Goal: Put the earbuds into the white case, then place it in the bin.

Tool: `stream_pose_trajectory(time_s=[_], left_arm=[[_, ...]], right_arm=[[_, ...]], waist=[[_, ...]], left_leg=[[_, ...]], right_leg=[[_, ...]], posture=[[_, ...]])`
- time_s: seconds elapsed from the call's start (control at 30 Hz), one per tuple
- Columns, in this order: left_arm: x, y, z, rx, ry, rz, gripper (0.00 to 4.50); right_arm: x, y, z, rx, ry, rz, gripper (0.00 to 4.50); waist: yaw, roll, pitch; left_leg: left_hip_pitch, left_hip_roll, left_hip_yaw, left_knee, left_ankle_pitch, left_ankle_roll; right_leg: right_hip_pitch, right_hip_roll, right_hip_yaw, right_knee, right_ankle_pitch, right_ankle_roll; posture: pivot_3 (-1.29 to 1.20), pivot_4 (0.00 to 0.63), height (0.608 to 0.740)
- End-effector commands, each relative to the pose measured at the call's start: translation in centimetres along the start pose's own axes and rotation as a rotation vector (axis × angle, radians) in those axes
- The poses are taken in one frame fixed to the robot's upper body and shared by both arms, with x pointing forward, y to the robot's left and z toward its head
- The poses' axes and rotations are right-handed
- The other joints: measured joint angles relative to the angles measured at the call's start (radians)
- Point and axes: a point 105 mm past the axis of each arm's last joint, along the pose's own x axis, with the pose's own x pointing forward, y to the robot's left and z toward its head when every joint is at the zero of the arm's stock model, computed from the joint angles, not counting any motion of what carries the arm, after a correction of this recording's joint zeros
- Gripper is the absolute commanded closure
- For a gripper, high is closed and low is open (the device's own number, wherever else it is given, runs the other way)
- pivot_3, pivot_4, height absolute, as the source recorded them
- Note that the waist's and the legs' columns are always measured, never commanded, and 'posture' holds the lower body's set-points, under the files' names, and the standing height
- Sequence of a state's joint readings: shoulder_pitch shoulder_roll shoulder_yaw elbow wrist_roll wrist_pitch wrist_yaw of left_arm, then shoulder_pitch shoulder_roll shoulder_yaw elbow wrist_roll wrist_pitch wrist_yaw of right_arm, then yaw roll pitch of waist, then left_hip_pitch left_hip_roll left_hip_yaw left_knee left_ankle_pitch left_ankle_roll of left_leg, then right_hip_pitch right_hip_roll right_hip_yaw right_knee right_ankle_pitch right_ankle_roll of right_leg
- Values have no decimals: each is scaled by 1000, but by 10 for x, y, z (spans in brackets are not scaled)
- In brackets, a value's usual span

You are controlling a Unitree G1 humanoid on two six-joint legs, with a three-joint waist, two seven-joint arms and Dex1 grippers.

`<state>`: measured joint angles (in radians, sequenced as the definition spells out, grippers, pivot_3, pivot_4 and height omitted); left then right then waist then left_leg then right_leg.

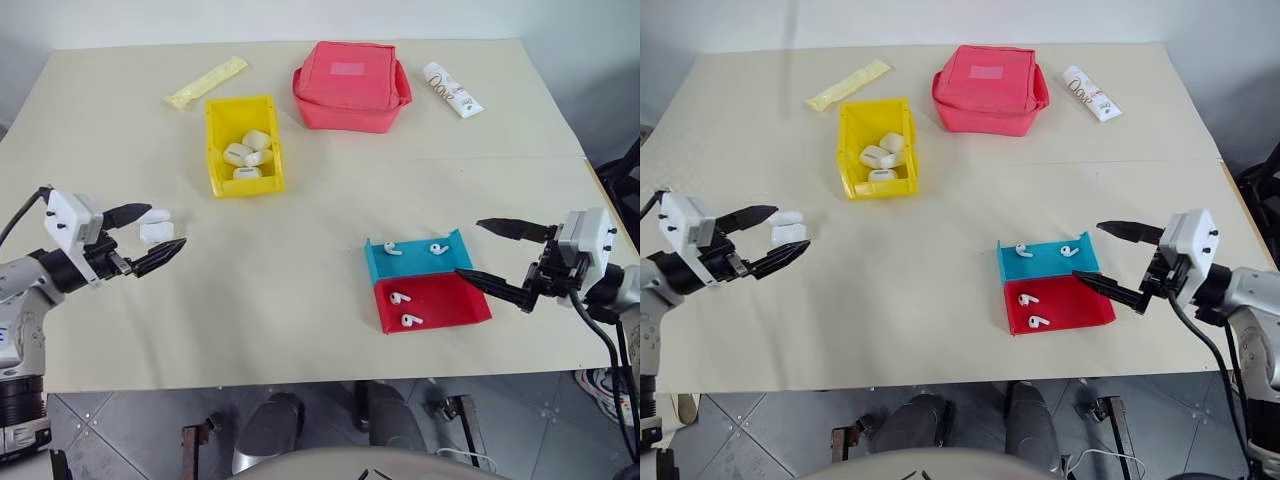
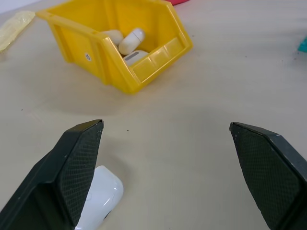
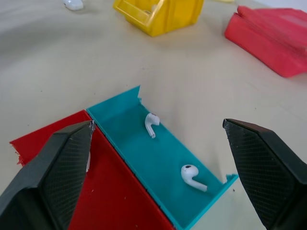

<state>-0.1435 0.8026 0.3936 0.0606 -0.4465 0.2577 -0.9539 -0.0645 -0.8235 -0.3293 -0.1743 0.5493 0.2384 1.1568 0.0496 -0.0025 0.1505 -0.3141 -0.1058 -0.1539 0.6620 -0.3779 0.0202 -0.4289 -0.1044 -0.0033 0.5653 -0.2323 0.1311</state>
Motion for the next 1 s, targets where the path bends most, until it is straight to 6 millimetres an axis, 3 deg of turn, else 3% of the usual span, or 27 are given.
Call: stream_pose_trajectory(time_s=[0.03,0.23,0.5,0.63,0.7,0.9,1.0], left_arm=[[-7,6,13,49,-45,28,11],[-13,8,10,45,-3,83,11],[-71,9,-17,-60,230,147,11],[-111,0,-32,-120,298,188,11],[-119,-5,-39,-142,316,205,11],[-120,-17,-41,-144,308,227,11],[-105,-20,-30,-89,289,252,11]], right_arm=[[-3,-4,9,-41,-7,7,0],[0,-4,10,-43,-10,42,0],[4,-9,14,-56,-13,111,0],[11,-13,14,-48,-11,165,0],[14,-15,14,-47,-11,186,0],[23,-19,17,-52,-18,230,0],[28,-22,19,-57,-19,253,0]], waist=[[0,0,0],[0,0,0],[-21,1,1],[-25,2,1],[-25,2,1],[-19,2,1],[-22,1,1]], left_leg=[[0,0,0,0,0,0],[0,0,0,0,0,0],[1,4,1,-1,-2,-1],[1,5,1,-2,-2,-1],[1,7,2,-2,-4,-2],[2,10,2,-2,-6,-3],[2,11,2,-2,-6,-4]], right_leg=[[0,0,0,0,0,0],[0,0,0,0,0,0],[0,4,4,0,-1,-3],[0,4,6,-1,-2,-4],[0,4,6,-1,-2,-4],[1,3,6,-1,-3,-6],[0,4,6,-1,-3,-6]], posture=[[0,150,740],[0,150,740],[0,150,740],[0,150,740],[0,150,740],[0,150,740],[0,150,740]])
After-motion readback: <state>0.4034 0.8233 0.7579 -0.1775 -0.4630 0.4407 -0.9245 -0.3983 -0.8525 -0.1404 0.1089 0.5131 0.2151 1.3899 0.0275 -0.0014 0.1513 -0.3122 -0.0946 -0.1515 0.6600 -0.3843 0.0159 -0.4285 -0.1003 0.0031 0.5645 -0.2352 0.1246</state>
